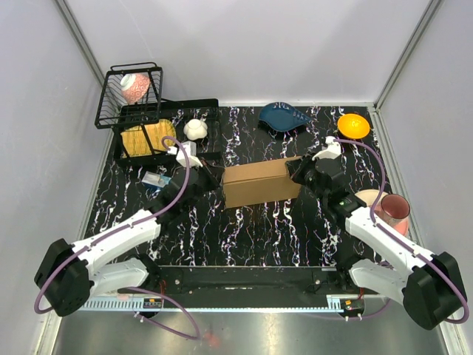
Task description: Fold the paper box
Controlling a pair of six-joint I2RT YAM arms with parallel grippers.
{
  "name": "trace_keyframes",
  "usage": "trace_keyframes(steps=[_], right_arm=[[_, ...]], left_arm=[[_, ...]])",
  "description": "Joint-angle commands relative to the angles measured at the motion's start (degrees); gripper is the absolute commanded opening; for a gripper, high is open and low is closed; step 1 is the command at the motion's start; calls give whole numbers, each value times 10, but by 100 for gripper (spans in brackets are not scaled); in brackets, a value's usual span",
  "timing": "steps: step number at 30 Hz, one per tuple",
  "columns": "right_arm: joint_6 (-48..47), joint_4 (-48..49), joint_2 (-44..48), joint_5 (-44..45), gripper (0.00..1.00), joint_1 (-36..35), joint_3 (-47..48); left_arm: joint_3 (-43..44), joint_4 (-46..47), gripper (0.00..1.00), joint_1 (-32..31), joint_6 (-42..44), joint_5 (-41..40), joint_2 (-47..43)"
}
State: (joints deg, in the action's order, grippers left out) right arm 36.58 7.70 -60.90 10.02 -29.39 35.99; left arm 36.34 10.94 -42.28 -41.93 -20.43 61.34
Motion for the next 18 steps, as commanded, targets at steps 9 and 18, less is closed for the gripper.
trace_keyframes(steps=[9, 18], right_arm=[[-18, -215, -48, -41, 11, -11, -47], [-20, -219, -50, -42, 11, -11, -36]], left_arm=[[54, 51, 0, -3, 2, 122, 22], [-35, 0, 0, 2, -33, 168, 112]])
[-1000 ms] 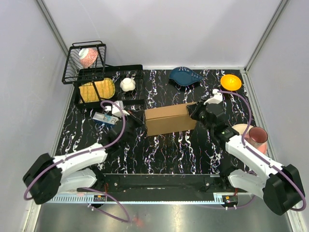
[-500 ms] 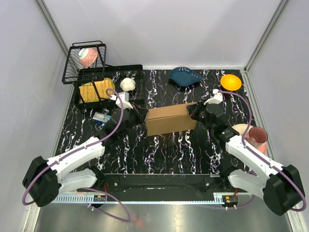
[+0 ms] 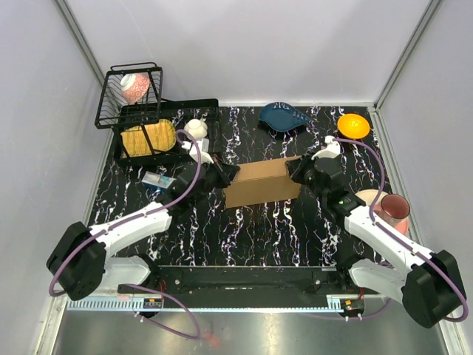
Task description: Fold the paper box
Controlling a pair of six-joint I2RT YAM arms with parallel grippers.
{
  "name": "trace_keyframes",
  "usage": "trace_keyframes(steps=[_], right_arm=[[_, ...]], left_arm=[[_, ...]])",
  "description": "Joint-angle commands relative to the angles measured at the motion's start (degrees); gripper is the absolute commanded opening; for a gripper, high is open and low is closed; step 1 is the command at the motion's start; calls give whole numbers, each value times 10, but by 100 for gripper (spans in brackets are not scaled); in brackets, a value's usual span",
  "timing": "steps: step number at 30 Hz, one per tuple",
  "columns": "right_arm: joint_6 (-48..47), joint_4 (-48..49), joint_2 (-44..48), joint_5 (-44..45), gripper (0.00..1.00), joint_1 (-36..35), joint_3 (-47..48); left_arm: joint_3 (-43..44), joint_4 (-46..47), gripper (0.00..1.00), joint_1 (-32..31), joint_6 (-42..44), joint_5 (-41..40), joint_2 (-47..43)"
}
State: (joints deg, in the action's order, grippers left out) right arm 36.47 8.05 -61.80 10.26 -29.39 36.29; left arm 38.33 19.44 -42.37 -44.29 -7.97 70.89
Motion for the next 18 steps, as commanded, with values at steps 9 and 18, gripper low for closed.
trace_keyframes(steps=[9, 18], right_arm=[[-18, -222, -39, -45, 10, -11, -35], [-11, -226, -32, -62, 10, -11, -51]], left_arm=[[108, -106, 0, 58, 53, 67, -116], [8, -53, 0, 50, 16, 123, -81]])
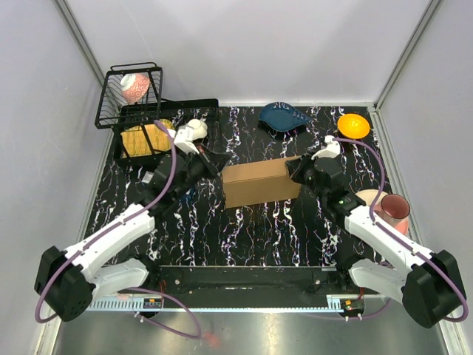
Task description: Fold the paper box
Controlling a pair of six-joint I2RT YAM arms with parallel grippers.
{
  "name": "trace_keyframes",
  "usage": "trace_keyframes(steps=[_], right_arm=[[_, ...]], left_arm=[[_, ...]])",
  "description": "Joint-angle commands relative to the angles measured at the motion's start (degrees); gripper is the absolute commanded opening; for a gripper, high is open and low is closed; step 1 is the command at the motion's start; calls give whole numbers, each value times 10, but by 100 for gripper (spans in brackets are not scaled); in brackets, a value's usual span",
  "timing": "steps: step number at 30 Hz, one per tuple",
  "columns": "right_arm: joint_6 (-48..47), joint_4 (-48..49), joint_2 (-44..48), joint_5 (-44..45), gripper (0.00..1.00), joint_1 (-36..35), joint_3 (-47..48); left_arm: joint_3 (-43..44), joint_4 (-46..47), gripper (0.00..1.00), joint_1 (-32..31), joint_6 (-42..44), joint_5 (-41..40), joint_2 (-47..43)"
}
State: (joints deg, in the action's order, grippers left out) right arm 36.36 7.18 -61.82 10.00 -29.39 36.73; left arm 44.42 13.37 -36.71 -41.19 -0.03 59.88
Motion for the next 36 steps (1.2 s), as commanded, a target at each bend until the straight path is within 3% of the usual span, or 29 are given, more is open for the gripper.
trace_keyframes(steps=[1, 6, 12, 15, 22, 29, 36], right_arm=[[-9, -220, -24, -61, 11, -11, -60], [0, -230, 7, -57, 12, -10, -72], [0, -291, 52, -25, 37, -11, -7], [-8, -328, 93, 21, 41, -11, 42], [-41, -388, 124, 36, 42, -11, 123], [-26, -409, 146, 4, 38, -10, 41], [11, -429, 141, -30, 36, -10, 10]], left_arm=[[-61, 13, 0, -19, -10, 46, 36], [-86, -3, 0, -35, 0, 42, 52], [-86, -34, 0, -35, 23, 14, 58], [-82, -60, 0, -35, 44, 2, 54], [-119, -95, 0, -54, 70, -36, 14], [-198, -116, 0, -75, 65, -66, -39], [-215, -132, 0, -79, 52, -90, -56]])
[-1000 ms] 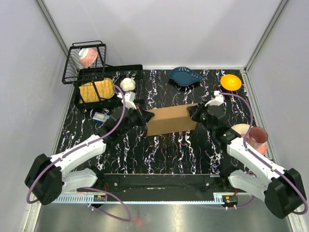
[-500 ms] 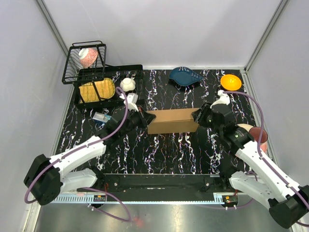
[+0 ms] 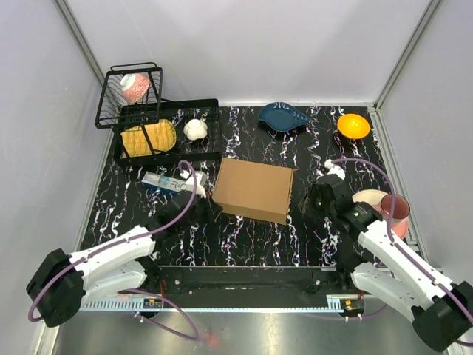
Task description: Fold the paper box
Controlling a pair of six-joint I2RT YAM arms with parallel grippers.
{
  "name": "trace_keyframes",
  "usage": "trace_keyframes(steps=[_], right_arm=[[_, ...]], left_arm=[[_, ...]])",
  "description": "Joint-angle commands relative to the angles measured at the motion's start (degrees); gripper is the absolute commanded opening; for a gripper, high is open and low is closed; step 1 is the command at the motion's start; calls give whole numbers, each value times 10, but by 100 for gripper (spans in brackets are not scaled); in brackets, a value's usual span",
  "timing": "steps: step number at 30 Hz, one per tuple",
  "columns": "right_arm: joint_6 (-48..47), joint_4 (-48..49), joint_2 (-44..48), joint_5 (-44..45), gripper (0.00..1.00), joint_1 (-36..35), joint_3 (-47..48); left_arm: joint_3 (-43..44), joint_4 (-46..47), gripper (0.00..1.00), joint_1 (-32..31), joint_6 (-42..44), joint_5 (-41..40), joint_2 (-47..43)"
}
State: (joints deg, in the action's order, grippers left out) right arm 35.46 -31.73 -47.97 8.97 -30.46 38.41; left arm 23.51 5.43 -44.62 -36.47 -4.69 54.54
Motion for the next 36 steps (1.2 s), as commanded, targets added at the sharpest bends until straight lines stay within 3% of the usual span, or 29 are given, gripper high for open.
trace_keyframes(steps=[1, 3, 6, 8, 11, 15, 19, 25, 30, 36], right_arm=[[19, -45, 11, -19, 36, 0, -5], [25, -41, 44, -4, 36, 0, -6], [37, -29, 125, 13, 37, 0, -10], [25, -27, 125, 7, 38, 0, 0], [20, -27, 78, -10, 39, 0, -1], [46, 40, 3, -56, 46, 0, -38], [88, 161, -36, -63, 54, 0, -75], [58, 225, -141, -26, 58, 11, -34], [37, 244, -257, -45, 57, 61, 2], [27, 300, -314, -61, 56, 86, 4]], left_arm=[[-5, -68, 0, 1, 3, -48, -7], [-2, -83, 0, 0, -1, -66, -42], [6, -100, 7, 1, -12, -100, -120], [20, -116, 14, 1, -16, -114, -152], [24, -138, 25, 1, -29, -148, -190], [19, -154, 35, 7, -72, -209, -156], [7, -109, 44, 46, -97, -166, -113], [11, -93, 61, 75, -101, -123, -94], [14, -130, 65, 79, -94, -125, -131], [9, -162, 65, 81, -85, -132, -179]])
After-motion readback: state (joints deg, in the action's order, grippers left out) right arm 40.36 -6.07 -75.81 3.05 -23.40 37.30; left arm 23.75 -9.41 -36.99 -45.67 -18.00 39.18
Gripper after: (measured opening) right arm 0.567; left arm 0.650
